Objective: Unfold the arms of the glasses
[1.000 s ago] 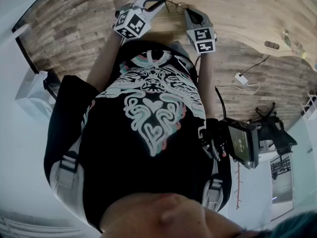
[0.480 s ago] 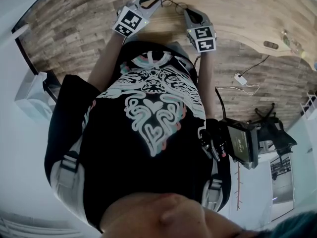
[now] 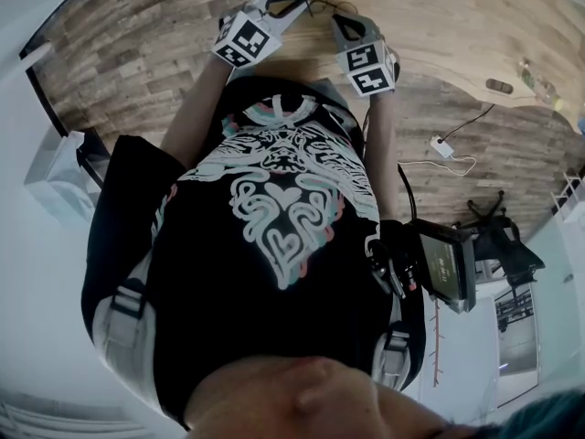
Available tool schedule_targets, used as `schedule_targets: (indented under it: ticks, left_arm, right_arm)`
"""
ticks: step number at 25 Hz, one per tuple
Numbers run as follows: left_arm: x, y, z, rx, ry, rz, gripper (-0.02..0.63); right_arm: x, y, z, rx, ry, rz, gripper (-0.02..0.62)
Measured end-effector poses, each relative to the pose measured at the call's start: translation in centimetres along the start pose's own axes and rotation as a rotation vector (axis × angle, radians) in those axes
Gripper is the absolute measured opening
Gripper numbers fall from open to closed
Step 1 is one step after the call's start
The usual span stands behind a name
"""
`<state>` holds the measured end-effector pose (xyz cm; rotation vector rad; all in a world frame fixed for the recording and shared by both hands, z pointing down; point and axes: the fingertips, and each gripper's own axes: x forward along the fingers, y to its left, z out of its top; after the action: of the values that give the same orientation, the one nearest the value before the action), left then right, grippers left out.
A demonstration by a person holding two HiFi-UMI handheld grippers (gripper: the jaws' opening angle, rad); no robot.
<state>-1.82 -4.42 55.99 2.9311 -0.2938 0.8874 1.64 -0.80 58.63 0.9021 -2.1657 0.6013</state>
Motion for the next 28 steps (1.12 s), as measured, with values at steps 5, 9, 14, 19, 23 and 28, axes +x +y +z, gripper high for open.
schedule_targets:
  ticks: [5, 9, 14, 19, 23, 28]
  left_arm:
    - [0.2, -0.6, -0.7, 0.029, 0.023, -0.022, -0.008]
    - [-0.1, -0.6, -0.6, 0.057, 0.024, -0.034, -0.008]
    - [-0.5, -0.6, -0.5, 0.082, 0.023, -0.052, -0.008]
    - [-0.9, -0.5, -0.4, 0.099, 0.022, -0.063, -0.008]
    - [-1.2, -0.5, -0.3, 0.112, 0.025, -0.068, -0.008]
    - [-1.2, -0.6, -0.4, 0.112, 0.021, -0.068, -0.008]
  right_arm:
    - [0.1, -0.9, 1.1, -0.195, 0.078, -0.064, 0.002]
    - [1.1, -0.6, 0.9, -0.292, 0.142, -0.029, 0.034]
    - [1.7, -0.4, 1.4, -0.349, 0.173, -0.032, 0.041]
    - [2.5, 0.3, 1.8, -0.386, 0.203, 0.002, 0.040]
    - [2.8, 0.9, 1.8, -0.405, 0.233, 0.034, 0.040]
    - [2.9, 1.4, 1.3, -0.420, 0.266, 0.065, 0.040]
